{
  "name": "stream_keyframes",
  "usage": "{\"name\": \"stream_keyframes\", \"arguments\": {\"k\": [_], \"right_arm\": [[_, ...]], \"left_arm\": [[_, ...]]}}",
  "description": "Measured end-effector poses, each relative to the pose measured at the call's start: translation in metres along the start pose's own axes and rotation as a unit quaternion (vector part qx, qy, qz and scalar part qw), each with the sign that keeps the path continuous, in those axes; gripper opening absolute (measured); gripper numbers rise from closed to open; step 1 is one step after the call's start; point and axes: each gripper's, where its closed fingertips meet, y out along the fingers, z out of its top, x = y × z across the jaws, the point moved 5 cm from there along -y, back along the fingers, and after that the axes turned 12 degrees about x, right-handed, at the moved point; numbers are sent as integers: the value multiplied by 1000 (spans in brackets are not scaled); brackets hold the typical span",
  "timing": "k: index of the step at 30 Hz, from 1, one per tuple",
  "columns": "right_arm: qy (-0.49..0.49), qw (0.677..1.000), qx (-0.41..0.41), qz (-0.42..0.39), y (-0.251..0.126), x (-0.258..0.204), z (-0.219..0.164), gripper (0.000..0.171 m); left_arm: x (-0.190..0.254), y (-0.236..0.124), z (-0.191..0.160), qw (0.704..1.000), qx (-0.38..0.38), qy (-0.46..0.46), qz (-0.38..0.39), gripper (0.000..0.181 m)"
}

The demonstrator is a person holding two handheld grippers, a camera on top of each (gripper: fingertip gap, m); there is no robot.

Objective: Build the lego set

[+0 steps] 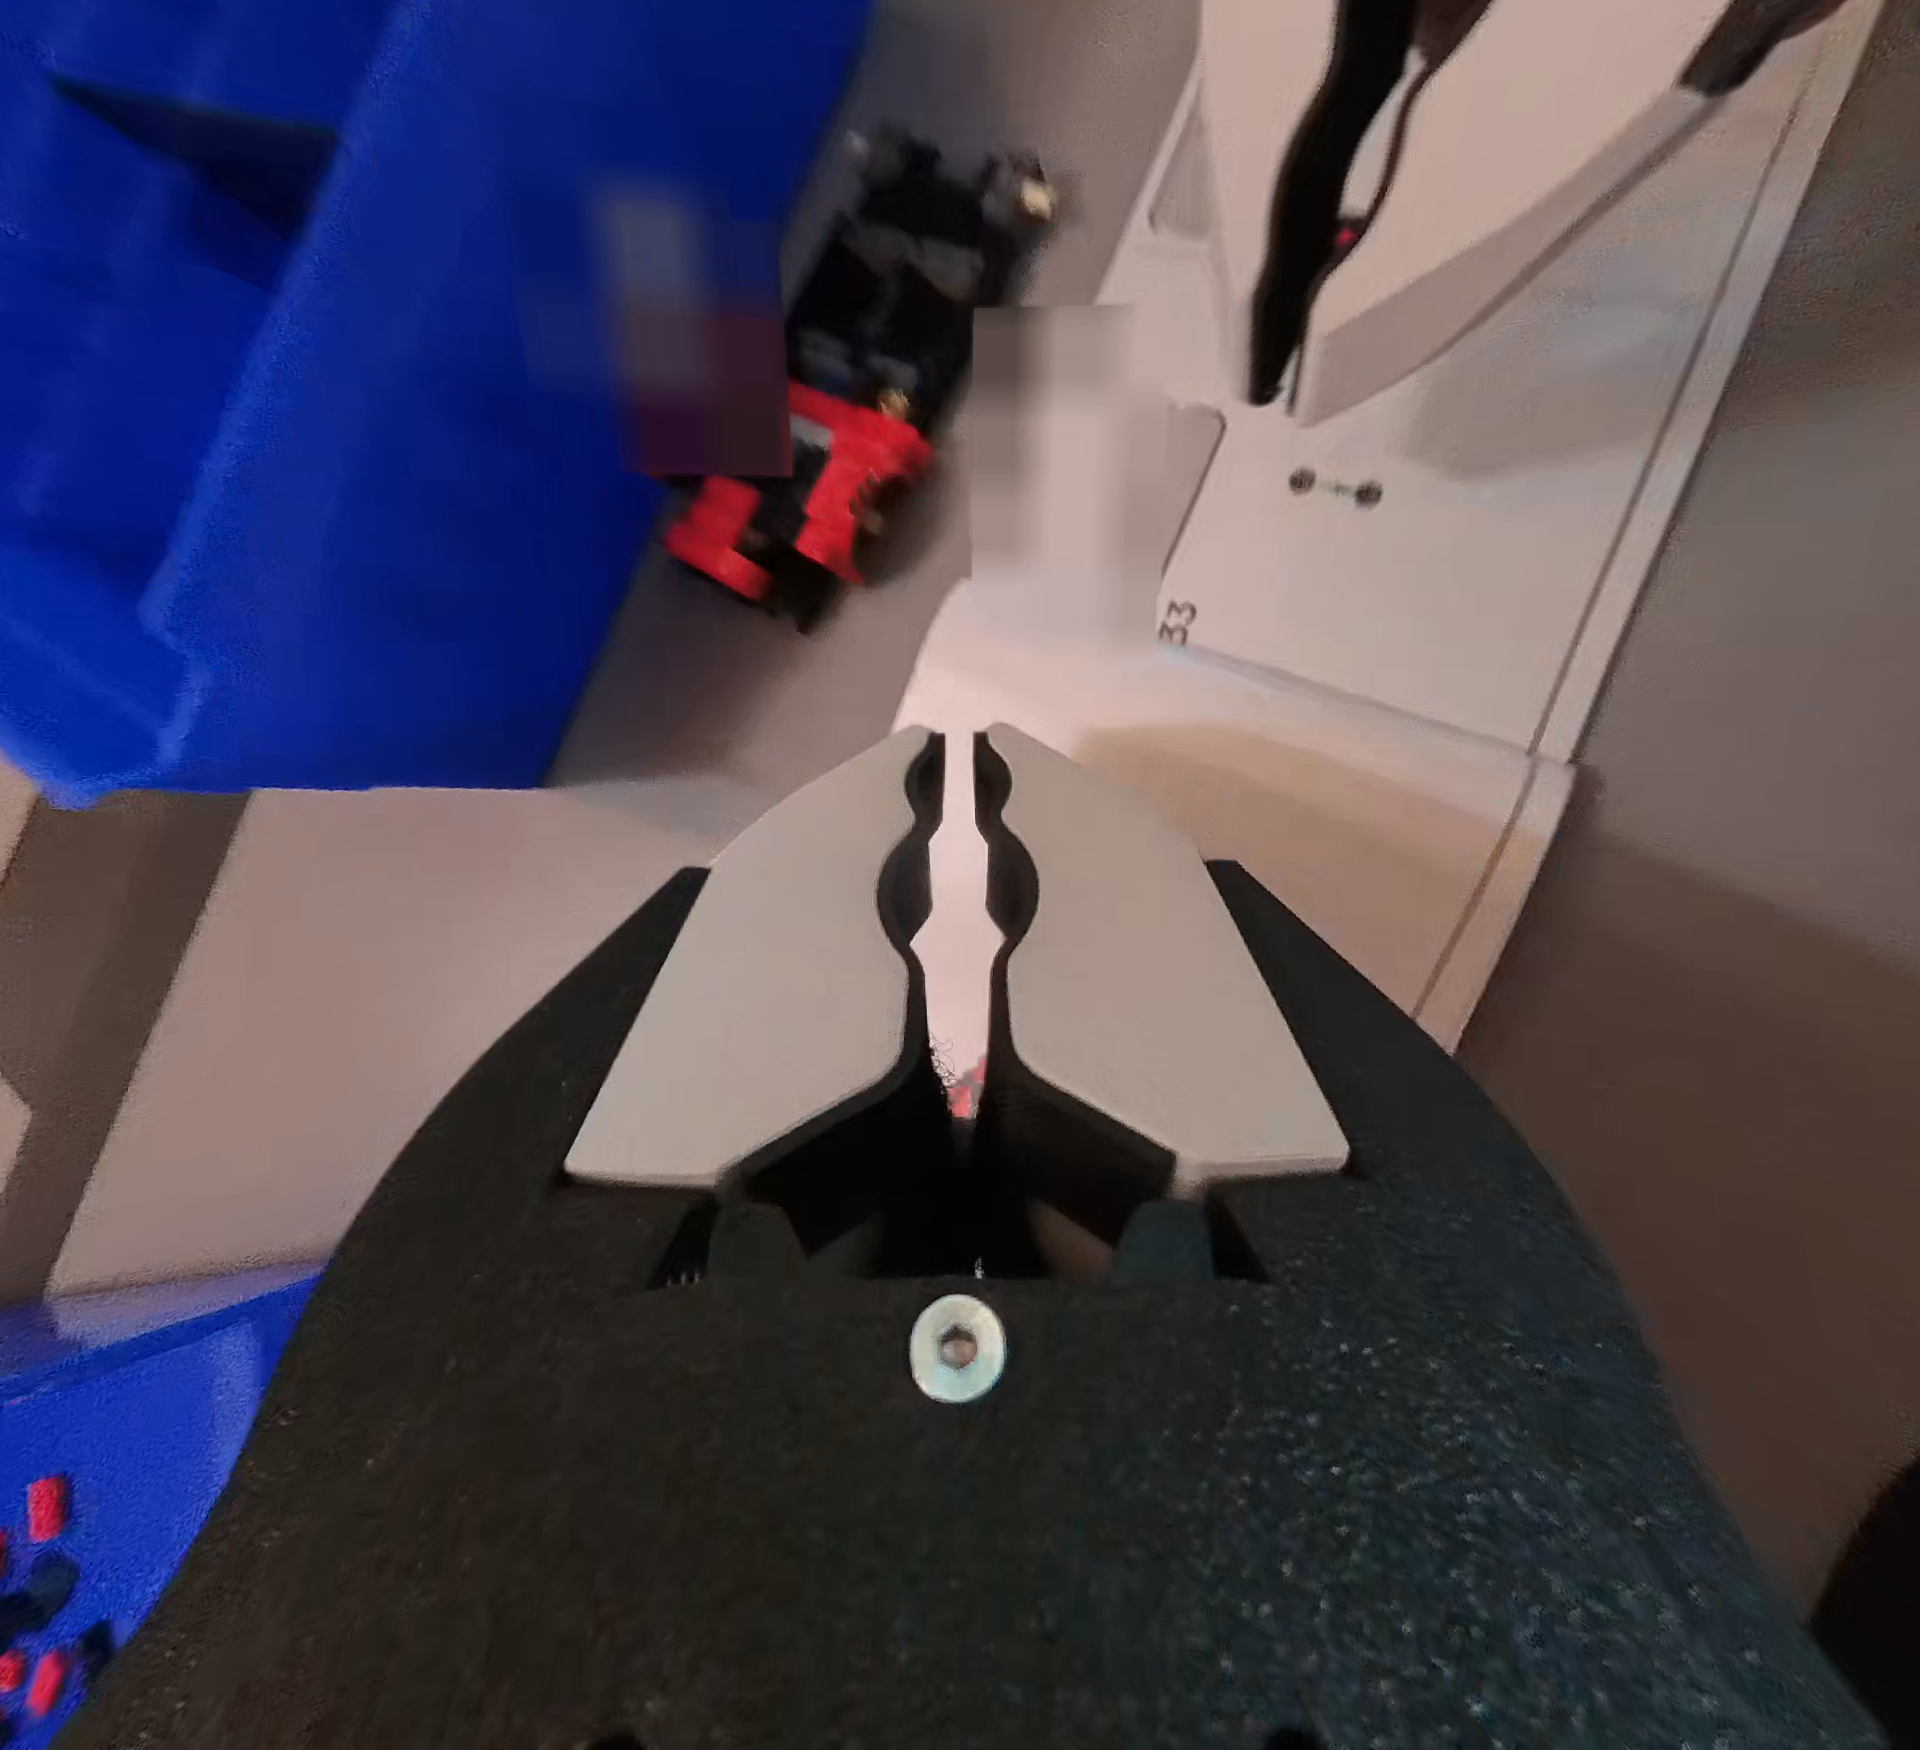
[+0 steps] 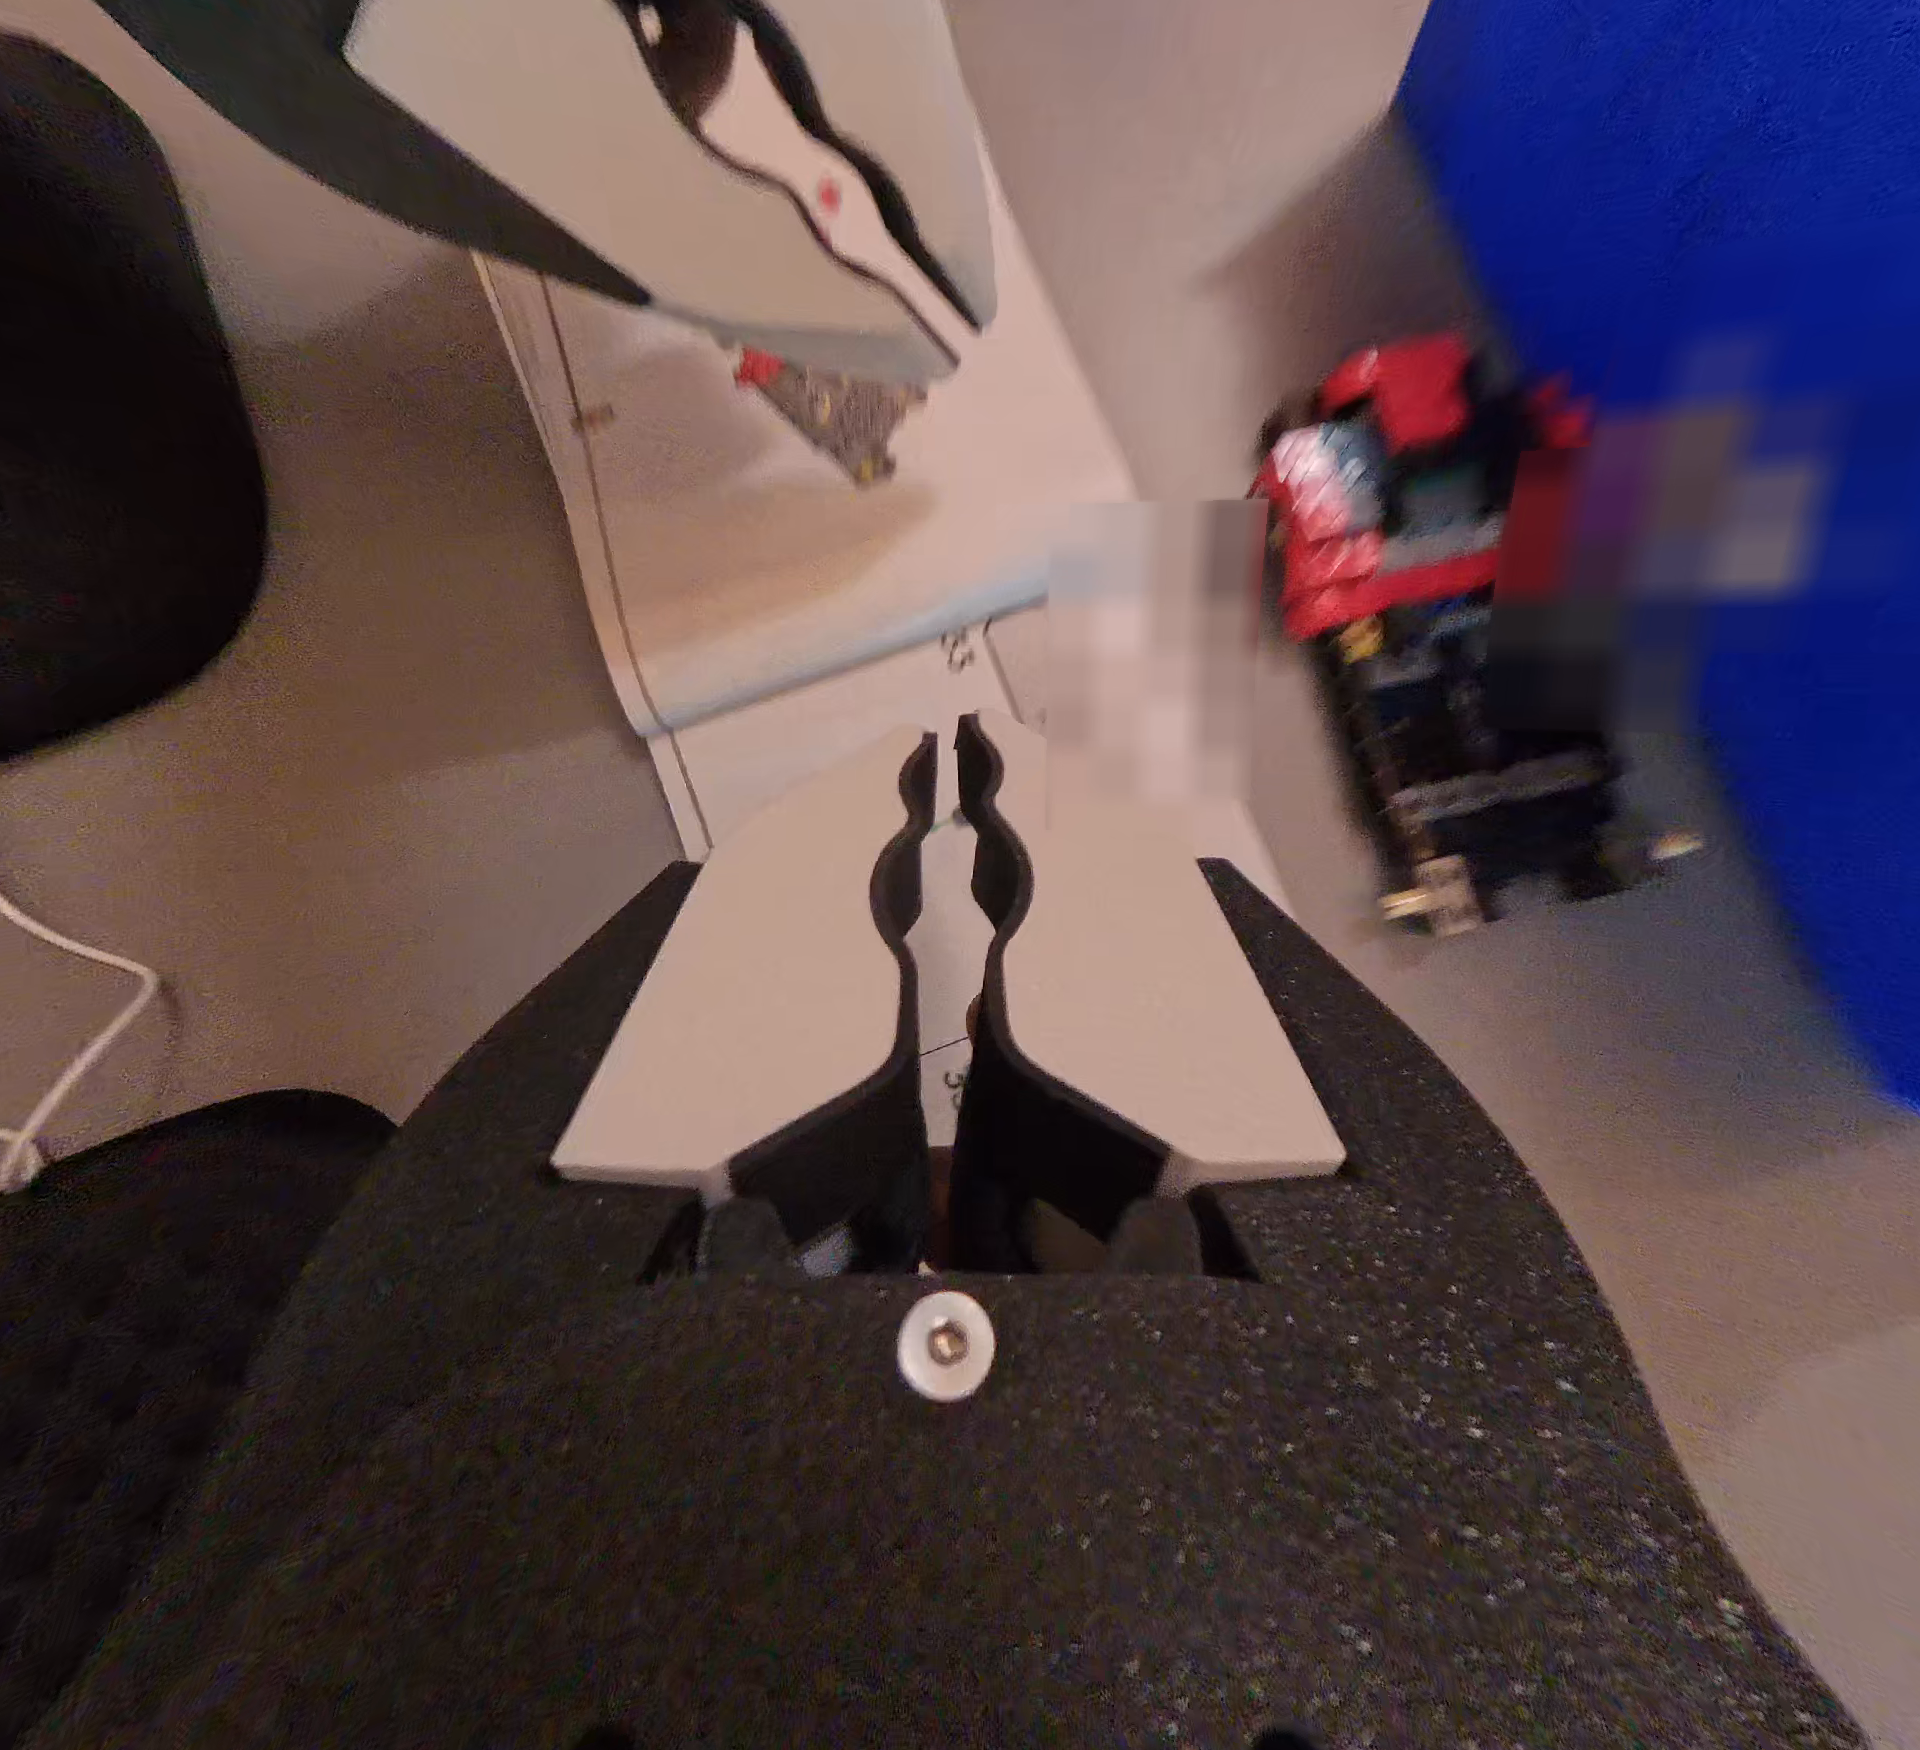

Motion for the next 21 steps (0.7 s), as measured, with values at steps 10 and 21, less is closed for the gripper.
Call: {"name": "stream_keyframes", "arguments": {"k": [10, 21], "right_arm": [[-26, 998, -50, -20, 13, -15, -41, 0], [18, 997, -51, -50, -8, -33, -60, 0]], "left_arm": [[21, 12, -33, 998, -41, -6, -51, 0], [49, 10, -22, 996, -29, 30, -80, 0]]}}
